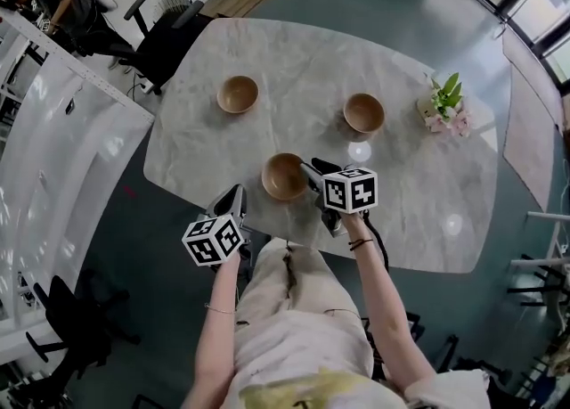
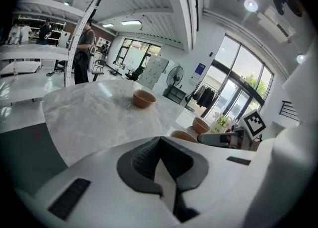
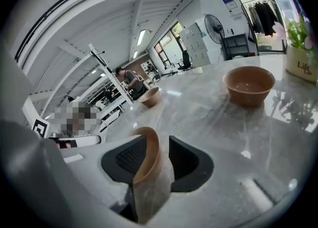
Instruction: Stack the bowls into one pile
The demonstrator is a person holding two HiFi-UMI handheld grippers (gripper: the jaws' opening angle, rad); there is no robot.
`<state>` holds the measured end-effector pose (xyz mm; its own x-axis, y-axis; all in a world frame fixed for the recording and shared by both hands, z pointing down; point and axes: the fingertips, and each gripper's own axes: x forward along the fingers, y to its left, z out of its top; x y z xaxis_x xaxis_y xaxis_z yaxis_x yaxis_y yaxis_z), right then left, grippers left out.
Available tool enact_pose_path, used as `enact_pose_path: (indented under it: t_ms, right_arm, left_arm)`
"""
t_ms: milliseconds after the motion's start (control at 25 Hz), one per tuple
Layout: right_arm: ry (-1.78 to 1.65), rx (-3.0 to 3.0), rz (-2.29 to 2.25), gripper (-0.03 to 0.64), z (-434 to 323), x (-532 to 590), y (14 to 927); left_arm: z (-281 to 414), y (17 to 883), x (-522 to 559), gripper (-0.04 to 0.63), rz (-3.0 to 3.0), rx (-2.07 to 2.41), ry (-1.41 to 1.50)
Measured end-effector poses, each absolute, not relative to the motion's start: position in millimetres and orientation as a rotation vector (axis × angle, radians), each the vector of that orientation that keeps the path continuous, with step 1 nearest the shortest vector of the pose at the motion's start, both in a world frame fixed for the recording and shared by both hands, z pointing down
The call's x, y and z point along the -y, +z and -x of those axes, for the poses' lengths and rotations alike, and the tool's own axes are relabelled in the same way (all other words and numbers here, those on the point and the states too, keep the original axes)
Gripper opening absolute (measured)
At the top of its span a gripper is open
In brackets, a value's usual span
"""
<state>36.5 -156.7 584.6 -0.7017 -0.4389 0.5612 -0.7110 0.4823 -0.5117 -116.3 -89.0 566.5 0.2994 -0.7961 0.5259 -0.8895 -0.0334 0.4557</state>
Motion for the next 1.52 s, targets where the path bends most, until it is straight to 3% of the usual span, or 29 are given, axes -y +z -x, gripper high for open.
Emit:
enact_pose_path:
  t_ms: [600,720,1520]
  right_arm:
    - [1.161,2.199,-0.936,0.101,-25,152,617]
    - [1.123,2.177,-0.972,0.037,-27,156,619]
    - [1.145,2.289,-1.061,0.025,-15,185,574]
  left_arm:
    - [109,590,87,0.000,-1.773,1.474,0.165]
    - [110,590,88,0.000,-1.772,1.476,0.159]
    - [134,550,109,0.000,-1.799,1.582,0.059]
